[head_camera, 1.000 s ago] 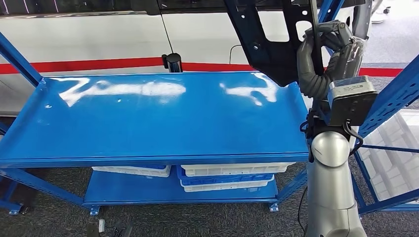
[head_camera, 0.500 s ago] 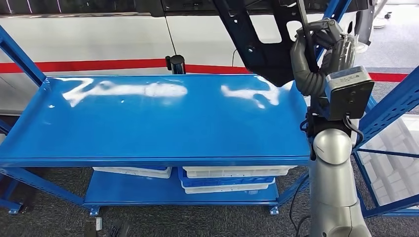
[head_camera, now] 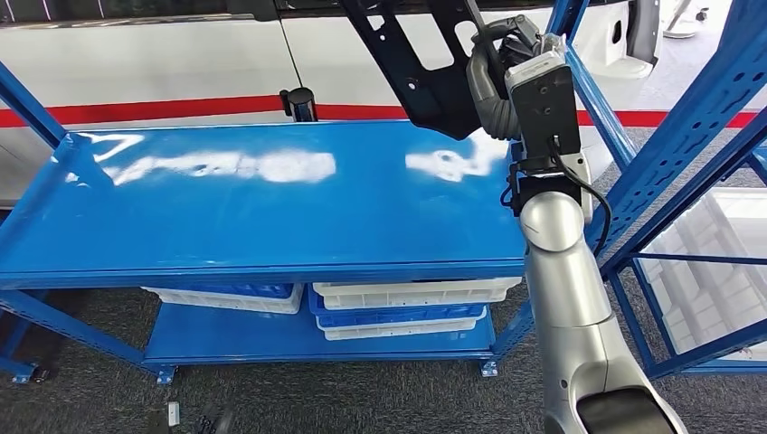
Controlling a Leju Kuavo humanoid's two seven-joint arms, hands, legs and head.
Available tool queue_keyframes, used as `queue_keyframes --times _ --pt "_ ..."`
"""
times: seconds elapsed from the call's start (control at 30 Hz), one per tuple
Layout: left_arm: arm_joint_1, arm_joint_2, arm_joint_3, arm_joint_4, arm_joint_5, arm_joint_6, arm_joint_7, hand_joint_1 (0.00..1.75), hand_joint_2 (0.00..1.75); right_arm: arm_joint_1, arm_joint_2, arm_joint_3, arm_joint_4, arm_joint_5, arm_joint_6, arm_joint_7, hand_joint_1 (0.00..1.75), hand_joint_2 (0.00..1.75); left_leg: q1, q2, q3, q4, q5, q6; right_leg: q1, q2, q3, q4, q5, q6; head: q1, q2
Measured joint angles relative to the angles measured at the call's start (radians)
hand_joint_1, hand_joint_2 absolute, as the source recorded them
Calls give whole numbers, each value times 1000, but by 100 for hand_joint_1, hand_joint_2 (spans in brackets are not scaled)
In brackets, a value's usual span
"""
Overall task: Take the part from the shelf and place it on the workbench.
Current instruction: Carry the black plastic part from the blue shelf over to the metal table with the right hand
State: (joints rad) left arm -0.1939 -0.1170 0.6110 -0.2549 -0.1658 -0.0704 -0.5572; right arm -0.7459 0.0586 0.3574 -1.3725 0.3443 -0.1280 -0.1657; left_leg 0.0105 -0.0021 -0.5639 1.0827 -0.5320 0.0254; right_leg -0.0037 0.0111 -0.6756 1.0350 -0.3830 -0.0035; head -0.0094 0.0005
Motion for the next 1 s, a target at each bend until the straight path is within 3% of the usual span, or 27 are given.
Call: queue_keyframes --times 0.07,0.17,0.23,0.3,0.37,0.4,0.43,0.5,0.57,0.6,0.67,0.7,0.77,0.83,0.87,0.9,0.93,1.0 --pt "-3 4 0 -2 3 -4 0 0 175 -14 7 1 25 0 -8 -4 175 175 -11 2 28 -52 12 8 -3 -4 -1 -5 13 11 1 0" --pt "-5 7 1 -3 7 -4 2 0 175 -22 12 3 51 -1 -15 -7 175 175 -14 6 22 -76 47 17 -3 -7 -8 -8 21 28 -2 0" --pt "-8 7 1 -3 8 -4 4 0 175 -26 11 2 68 -6 -22 -12 175 175 -9 10 11 -94 77 24 0 -8 -32 43 -31 23 2 0" --pt "-10 6 1 -3 9 -4 7 0 175 -29 8 0 93 -16 -33 -29 175 175 -9 12 -14 -96 99 26 -4 -8 -66 165 -112 18 5 0" --pt "-12 5 1 -3 9 -3 10 0 175 -29 4 -3 124 -34 -44 -54 175 175 -9 14 -41 -95 119 24 -10 -8 -73 255 -143 32 7 0" --pt "-13 5 1 -3 10 -3 10 0 175 -28 1 -4 139 -44 -47 -66 175 175 -8 14 -54 -94 129 21 -12 -9 -52 251 -133 44 7 0" --pt "-16 5 1 -3 13 -3 10 0 175 -28 -1 -6 151 -52 -50 -76 175 175 -7 15 -66 -92 137 17 -15 -9 -14 210 -115 55 8 0" --pt "-23 5 1 -3 19 -3 6 0 175 -28 -3 -9 169 -64 -56 -92 175 175 -6 15 -87 -84 151 6 -16 -11 83 70 -103 62 10 0" --pt "-31 7 1 -4 27 -4 0 0 175 -28 -4 -12 183 -75 -63 -104 175 175 -8 16 -100 -78 164 -6 -10 -12 133 -13 -114 51 10 0" --pt "-34 9 1 -4 33 -4 -4 0 175 -27 -3 -13 188 -81 -65 -110 175 175 -8 17 -103 -79 171 -12 -5 -11 137 -21 -113 43 9 0" --pt "-38 12 4 -4 49 -5 -12 0 175 -28 0 -15 197 -93 -68 -117 175 175 -5 15 -108 -76 172 -23 -11 -11 127 -22 -100 25 7 0" --pt "-39 14 7 -4 58 -7 -16 0 175 -30 2 -16 201 -97 -68 -119 175 175 -3 13 -116 -63 154 -28 -15 -11 123 -23 -93 14 6 0" --pt "-39 17 12 -4 72 -11 -25 0 175 -33 8 -16 207 -103 -67 -122 175 175 1 9 -151 33 69 -40 -19 -12 107 -25 -75 -4 2 0" --pt "-40 20 15 -4 80 -13 -33 0 175 -31 12 -16 213 -110 -67 -126 175 175 2 5 -191 173 -11 -48 -18 -12 86 -24 -59 -9 0 0" --pt "-40 21 16 -4 82 -13 -36 0 175 -29 12 -16 216 -112 -67 -128 175 175 3 4 -195 211 -22 -50 -18 -12 76 -24 -51 -8 -1 0" --pt "-41 22 16 -4 83 -13 -38 0 175 -27 12 -16 218 -114 -67 -129 175 175 4 4 -181 215 -14 -51 -18 -12 67 -23 -43 -5 -1 0" --pt "-42 22 16 -4 83 -13 -40 0 175 -25 12 -16 220 -115 -67 -130 175 175 6 4 -146 178 8 -50 -19 -11 58 -23 -36 -1 -1 0" --pt "-46 22 16 -5 83 -13 -41 0 175 -24 13 -16 222 -115 -68 -131 175 175 8 2 -42 38 45 -45 -17 -11 45 -22 -23 8 -2 0"
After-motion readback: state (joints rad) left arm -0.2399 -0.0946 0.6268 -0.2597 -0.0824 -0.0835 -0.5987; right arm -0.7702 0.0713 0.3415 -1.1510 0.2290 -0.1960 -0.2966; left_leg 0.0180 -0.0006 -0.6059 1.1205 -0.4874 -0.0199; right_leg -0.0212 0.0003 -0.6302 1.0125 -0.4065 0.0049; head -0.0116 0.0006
